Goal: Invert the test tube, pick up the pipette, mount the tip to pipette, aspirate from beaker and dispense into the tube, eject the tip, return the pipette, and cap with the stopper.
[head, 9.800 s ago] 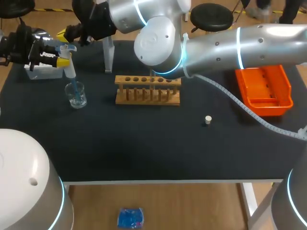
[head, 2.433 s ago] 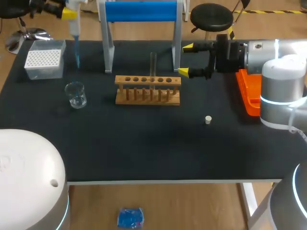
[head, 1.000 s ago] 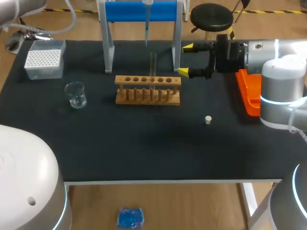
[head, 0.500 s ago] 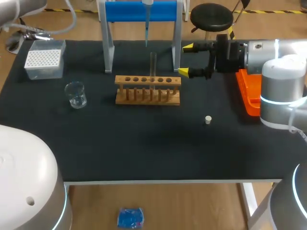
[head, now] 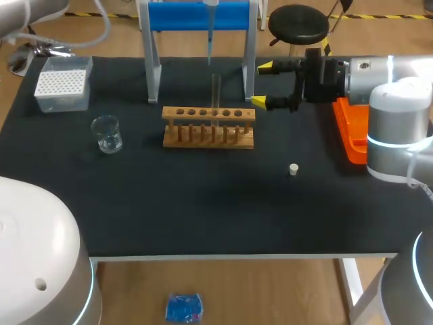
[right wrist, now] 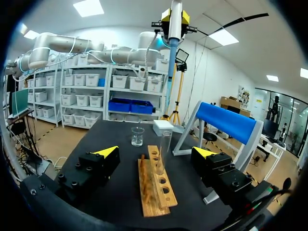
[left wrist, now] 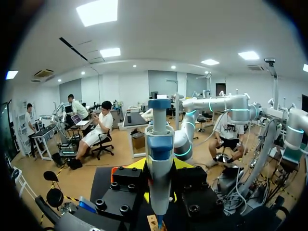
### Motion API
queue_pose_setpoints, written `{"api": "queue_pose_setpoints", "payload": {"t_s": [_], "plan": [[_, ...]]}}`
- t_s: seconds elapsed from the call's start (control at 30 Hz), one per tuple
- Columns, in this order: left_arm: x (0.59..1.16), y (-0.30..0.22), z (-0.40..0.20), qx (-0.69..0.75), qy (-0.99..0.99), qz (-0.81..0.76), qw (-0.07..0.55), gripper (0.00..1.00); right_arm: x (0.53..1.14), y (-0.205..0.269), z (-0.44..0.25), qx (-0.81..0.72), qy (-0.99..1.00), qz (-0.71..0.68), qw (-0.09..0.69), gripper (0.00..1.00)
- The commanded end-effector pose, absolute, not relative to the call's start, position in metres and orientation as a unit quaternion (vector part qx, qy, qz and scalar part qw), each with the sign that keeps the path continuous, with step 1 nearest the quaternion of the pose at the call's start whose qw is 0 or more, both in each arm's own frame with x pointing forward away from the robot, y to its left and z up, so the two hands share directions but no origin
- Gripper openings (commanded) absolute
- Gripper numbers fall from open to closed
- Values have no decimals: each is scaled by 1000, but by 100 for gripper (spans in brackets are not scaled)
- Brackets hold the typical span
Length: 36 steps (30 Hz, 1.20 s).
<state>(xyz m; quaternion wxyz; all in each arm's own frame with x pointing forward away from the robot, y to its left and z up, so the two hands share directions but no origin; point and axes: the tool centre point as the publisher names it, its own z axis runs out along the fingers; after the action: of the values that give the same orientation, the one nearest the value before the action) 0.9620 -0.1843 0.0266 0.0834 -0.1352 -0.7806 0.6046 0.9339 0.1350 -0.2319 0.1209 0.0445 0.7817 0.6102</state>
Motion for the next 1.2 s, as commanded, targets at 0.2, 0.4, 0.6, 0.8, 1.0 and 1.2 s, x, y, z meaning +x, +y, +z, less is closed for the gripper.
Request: {"api": "queue_pose_setpoints", "payload": {"t_s": [0.2,0.4,0.6,0.8,1.0,1.2], "plan": [[967,-196,18,-136,-776,608,93,0,933,136,-232,45,782,610,122,100],[970,-197,12,-138,-771,616,90,0,933,136,-232,45,782,610,122,100],[969,-196,5,-134,-768,620,88,0,933,136,-232,45,782,610,122,100],[969,-195,0,-132,-766,623,88,0,933,136,-232,45,782,610,122,100],[968,-194,-4,-130,-765,624,92,0,933,136,-232,45,782,610,122,100],[968,-194,-9,-127,-764,625,94,0,933,136,-232,45,782,610,122,100]]}}
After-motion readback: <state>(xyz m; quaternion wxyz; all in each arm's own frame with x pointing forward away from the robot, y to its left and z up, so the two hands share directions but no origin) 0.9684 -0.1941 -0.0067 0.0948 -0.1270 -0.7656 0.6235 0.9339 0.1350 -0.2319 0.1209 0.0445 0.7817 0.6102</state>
